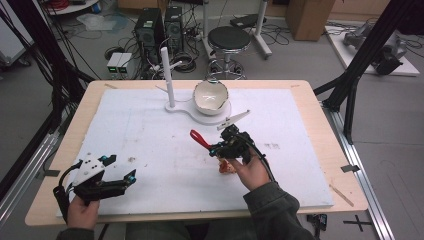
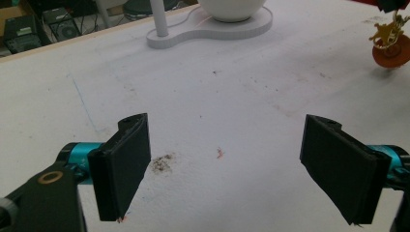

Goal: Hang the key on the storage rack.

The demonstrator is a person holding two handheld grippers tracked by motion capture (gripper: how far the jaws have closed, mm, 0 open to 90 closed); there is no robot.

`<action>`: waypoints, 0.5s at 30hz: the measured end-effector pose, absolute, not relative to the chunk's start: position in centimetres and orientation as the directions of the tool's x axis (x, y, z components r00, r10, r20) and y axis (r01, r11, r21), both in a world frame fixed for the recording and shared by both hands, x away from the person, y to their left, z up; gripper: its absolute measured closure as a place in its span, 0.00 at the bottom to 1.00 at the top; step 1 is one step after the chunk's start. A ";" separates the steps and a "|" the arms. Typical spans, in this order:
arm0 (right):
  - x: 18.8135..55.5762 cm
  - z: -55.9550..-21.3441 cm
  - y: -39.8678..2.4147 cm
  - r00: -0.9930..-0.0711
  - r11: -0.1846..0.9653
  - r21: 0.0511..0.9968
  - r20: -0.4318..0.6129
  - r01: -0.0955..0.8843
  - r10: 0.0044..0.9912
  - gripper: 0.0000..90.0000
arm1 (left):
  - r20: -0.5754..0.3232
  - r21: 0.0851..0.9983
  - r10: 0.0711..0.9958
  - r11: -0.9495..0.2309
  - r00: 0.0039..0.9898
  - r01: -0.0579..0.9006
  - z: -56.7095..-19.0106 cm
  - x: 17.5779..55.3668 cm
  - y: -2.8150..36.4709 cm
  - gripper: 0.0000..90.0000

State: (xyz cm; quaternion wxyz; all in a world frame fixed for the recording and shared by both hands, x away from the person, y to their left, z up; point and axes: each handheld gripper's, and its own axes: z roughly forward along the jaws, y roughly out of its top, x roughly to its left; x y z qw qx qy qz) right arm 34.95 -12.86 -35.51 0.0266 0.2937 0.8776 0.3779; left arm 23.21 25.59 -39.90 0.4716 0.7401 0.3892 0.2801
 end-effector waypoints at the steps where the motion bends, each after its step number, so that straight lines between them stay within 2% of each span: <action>1: 35.1 -35.0 -13.1 -0.826 0.536 0.687 0.170 0.490 0.538 0.93 | 0.048 0.916 0.840 -0.252 0.540 0.312 -39.9 23.2 25.6 0.21; 15: 35.8 -32.9 -13.6 -0.828 0.511 0.722 0.155 0.467 0.539 0.93 | 0.047 0.917 0.843 -0.249 0.536 0.310 -39.8 23.2 25.6 0.21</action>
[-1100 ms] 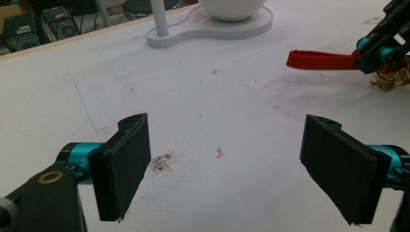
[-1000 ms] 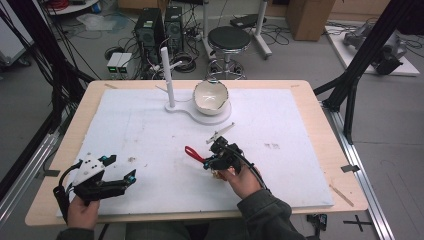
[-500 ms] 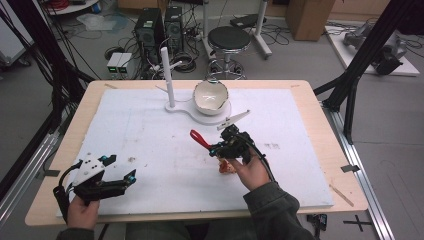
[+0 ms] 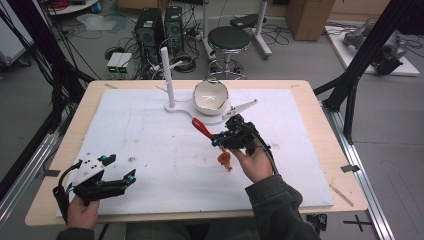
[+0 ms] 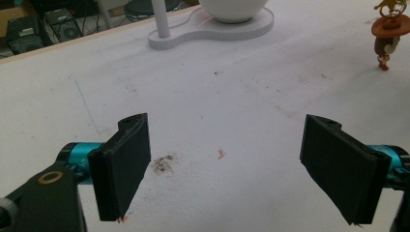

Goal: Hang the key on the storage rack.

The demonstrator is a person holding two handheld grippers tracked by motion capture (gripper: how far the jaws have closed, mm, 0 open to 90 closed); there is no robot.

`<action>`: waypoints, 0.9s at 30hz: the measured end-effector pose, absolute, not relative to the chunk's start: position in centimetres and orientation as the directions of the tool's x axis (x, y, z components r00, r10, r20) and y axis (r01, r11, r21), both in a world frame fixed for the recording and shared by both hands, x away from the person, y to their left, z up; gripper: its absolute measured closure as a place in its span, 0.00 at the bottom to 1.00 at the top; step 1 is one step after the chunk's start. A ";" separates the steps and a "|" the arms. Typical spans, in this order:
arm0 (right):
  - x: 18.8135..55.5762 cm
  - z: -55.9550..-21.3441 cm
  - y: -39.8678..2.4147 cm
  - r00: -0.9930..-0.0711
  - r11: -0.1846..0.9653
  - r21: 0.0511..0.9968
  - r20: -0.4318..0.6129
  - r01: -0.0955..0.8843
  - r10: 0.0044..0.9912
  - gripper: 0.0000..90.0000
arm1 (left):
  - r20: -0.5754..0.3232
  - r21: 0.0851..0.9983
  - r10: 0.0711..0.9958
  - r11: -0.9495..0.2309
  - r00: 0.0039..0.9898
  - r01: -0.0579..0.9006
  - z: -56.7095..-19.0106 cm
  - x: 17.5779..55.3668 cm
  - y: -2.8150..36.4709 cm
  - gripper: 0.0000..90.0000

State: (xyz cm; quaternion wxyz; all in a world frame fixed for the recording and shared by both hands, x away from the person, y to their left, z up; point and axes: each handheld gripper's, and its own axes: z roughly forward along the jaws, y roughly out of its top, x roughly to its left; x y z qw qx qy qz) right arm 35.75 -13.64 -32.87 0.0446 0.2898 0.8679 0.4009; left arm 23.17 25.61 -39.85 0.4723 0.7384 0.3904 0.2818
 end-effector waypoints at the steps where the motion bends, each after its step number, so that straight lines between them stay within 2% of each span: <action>1: 35.8 -32.7 -13.7 -0.827 0.502 0.728 0.158 0.467 0.540 0.93 | 0.051 0.918 0.843 -0.251 0.536 0.308 -39.8 23.2 25.6 0.21; 14: 37.1 -30.1 -12.5 -0.839 0.499 0.755 0.122 0.425 0.530 0.93 | 0.049 0.918 0.843 -0.249 0.535 0.308 -39.8 23.1 25.7 0.21; 27: 38.4 -29.2 -11.6 -0.847 0.488 0.766 0.135 0.419 0.515 0.93 | 0.046 0.921 0.843 -0.243 0.535 0.303 -39.8 23.1 25.7 0.21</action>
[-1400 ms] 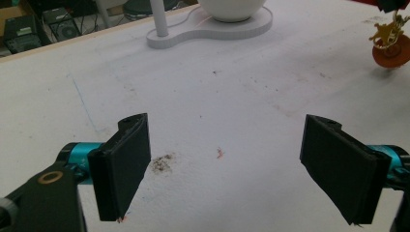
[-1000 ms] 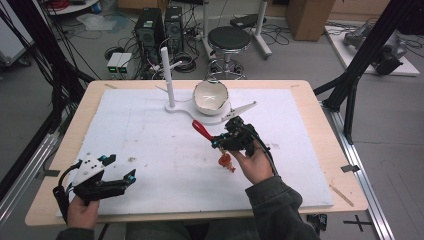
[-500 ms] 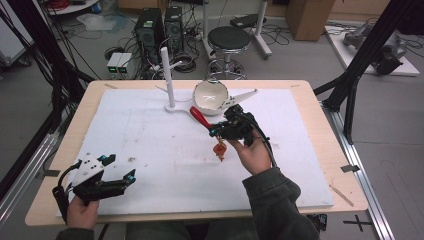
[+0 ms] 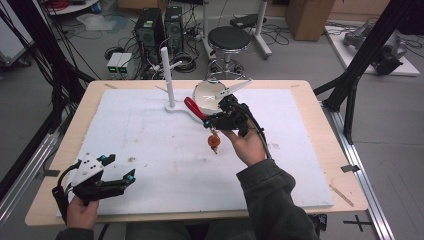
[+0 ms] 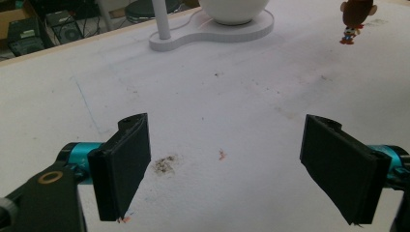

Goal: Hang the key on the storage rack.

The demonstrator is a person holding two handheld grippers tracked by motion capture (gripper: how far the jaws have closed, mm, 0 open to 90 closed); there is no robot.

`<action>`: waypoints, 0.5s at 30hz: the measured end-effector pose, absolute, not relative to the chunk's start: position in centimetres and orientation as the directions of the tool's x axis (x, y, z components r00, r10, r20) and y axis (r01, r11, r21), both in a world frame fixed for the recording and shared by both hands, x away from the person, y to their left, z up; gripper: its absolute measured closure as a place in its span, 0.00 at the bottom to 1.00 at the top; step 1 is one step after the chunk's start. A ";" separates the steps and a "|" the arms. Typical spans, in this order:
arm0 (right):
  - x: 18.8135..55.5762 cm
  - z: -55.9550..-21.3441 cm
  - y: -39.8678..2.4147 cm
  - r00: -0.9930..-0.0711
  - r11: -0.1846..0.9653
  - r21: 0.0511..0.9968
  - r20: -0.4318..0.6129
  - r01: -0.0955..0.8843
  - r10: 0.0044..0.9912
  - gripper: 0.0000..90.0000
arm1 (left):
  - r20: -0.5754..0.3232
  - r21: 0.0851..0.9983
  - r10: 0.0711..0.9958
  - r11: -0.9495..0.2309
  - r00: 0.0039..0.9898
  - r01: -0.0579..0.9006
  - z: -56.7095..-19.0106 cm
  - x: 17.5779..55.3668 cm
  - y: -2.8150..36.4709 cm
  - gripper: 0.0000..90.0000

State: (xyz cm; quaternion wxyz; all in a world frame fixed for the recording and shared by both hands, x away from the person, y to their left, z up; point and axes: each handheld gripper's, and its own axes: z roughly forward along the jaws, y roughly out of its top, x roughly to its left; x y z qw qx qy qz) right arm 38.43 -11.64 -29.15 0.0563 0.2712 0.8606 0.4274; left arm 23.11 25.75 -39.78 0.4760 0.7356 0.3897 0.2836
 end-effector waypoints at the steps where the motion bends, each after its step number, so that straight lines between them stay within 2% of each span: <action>1: 38.7 -29.0 -11.5 -0.844 0.485 0.765 0.141 0.425 0.517 0.93 | 0.045 0.923 0.844 -0.240 0.535 0.301 -39.8 23.1 25.7 0.21; 15: 40.2 -27.9 -10.1 -0.846 0.484 0.773 0.125 0.410 0.518 0.93 | 0.048 0.921 0.842 -0.246 0.537 0.302 -39.8 23.1 25.7 0.21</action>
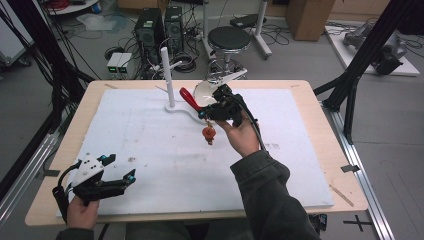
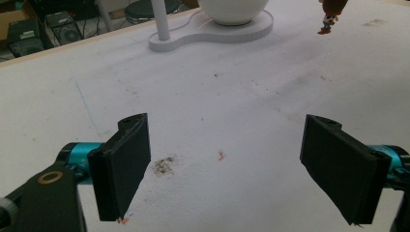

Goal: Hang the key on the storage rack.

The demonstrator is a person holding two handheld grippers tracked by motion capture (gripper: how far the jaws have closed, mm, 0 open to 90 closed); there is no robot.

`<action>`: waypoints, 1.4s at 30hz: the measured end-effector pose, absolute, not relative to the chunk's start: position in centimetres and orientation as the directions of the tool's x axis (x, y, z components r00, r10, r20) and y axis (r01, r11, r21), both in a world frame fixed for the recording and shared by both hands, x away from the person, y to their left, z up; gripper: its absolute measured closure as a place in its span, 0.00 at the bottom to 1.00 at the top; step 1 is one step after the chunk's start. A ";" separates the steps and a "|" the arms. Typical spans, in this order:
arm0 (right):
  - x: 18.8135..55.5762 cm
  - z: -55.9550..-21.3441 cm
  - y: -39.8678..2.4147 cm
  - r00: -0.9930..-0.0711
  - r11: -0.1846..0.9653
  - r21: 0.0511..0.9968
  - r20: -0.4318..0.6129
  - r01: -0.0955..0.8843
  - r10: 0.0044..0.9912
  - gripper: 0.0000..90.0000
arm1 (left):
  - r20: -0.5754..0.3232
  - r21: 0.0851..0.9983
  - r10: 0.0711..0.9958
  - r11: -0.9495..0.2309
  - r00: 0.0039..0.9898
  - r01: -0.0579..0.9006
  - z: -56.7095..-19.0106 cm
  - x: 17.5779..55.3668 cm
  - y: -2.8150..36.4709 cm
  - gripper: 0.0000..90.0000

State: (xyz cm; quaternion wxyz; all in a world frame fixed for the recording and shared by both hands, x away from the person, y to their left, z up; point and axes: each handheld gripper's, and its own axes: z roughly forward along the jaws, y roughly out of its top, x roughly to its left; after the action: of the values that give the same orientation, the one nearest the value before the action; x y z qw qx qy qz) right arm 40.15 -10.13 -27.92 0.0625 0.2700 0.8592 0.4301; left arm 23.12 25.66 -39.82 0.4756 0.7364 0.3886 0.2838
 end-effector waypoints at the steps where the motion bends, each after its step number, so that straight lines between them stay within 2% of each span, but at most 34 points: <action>1: 40.5 -27.7 -9.8 -0.845 0.484 0.773 0.121 0.410 0.521 0.93 | 0.050 0.921 0.842 -0.247 0.538 0.301 -39.8 23.1 25.7 0.21; 26: 43.8 -26.6 -6.0 -0.834 0.499 0.775 0.067 0.389 0.547 0.93 | 0.048 0.922 0.842 -0.244 0.537 0.300 -39.8 23.2 25.7 0.21; 42: 45.9 -27.5 -4.1 -0.799 0.505 0.761 0.030 0.408 0.600 0.93 | 0.053 0.921 0.841 -0.249 0.538 0.299 -39.8 23.3 25.8 0.21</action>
State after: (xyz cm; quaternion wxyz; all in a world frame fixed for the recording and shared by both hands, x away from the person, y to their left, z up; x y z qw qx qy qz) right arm 45.92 -4.11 -27.53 0.1196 0.2935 0.8592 0.4017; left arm 23.25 25.82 -39.80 0.4752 0.7370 0.3869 0.2852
